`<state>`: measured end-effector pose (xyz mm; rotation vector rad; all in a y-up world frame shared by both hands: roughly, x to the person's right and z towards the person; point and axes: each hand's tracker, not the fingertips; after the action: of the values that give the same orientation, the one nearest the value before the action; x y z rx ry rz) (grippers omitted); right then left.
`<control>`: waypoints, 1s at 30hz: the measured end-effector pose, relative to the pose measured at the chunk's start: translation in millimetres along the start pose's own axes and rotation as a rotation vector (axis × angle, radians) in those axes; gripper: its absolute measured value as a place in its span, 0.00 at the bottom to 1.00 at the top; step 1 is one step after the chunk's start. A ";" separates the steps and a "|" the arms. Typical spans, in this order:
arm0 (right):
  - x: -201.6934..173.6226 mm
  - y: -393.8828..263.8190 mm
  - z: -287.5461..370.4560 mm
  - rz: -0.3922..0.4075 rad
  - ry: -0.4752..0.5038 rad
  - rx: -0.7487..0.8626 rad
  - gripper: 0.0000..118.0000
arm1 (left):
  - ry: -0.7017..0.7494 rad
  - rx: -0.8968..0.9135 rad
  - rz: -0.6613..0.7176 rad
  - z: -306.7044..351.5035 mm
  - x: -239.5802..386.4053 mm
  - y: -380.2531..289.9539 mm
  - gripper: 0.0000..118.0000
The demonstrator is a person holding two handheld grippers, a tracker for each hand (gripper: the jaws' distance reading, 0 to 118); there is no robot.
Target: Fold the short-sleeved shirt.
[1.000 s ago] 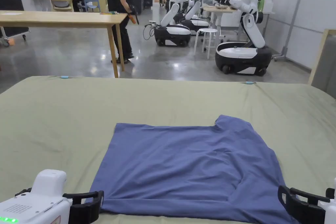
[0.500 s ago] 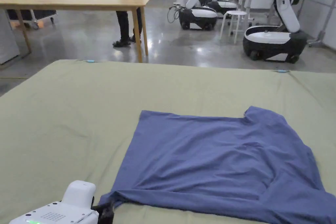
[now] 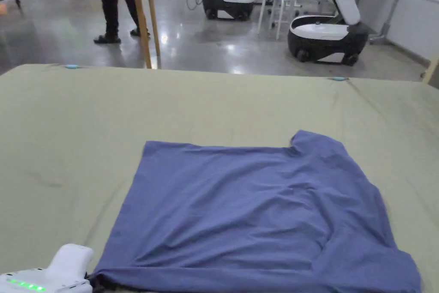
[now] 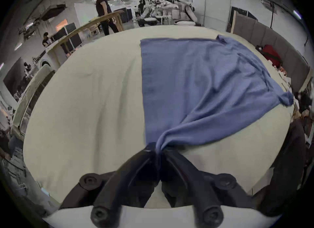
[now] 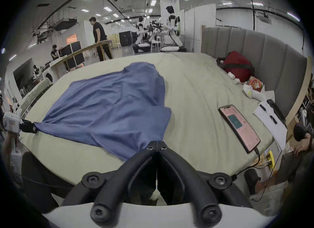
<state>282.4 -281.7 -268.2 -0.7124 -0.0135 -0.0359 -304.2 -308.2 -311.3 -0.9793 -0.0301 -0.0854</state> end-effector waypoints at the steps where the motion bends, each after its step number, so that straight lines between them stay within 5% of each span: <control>1: 1.9 0.2 -3.6 -0.003 0.001 -0.015 0.01 | -0.007 0.063 0.036 6.7 2.8 0.2 0.02; 2: 3.1 0.9 -7.3 -0.005 0.008 -0.033 0.09 | -0.022 0.057 0.051 10.0 4.1 3.0 0.02; 4: 15.6 -0.3 -20.7 -0.012 0.032 -0.070 0.72 | -0.016 0.044 0.036 12.0 9.9 8.8 0.02; 5: 18.2 0.1 -28.3 -0.005 0.049 -0.089 0.96 | 0.030 0.051 0.001 21.0 23.9 12.5 0.02; 6: 17.1 1.0 -35.3 0.011 0.054 -0.120 1.00 | 0.031 0.054 -0.003 25.5 31.7 14.6 0.02; 10: 10.9 5.6 -64.3 0.084 0.074 -0.152 0.99 | -0.004 0.057 0.011 29.7 35.0 22.2 0.02; 11: 7.8 6.9 -71.4 0.099 0.079 -0.150 0.92 | 0.001 0.055 0.007 29.9 37.6 23.2 0.02; 13: 4.8 1.8 -74.0 0.102 0.150 -0.127 0.16 | -0.004 0.053 0.014 26.6 34.9 22.2 0.02; 14: 5.3 3.6 -79.0 0.078 0.178 -0.133 0.05 | -0.004 0.050 0.017 25.4 33.6 21.9 0.02; 22: 16.4 49.6 -49.1 -0.023 0.202 -0.080 0.05 | 0.066 0.116 -0.015 51.6 22.3 38.1 0.02; 30: -6.1 176.9 -72.9 0.010 0.184 0.007 0.05 | 0.086 0.200 -0.101 23.5 10.9 145.0 0.02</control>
<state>282.9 -195.5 -439.1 -0.7002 0.1662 -0.0916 -280.6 -209.0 -417.5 -0.7732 -0.0086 -0.2139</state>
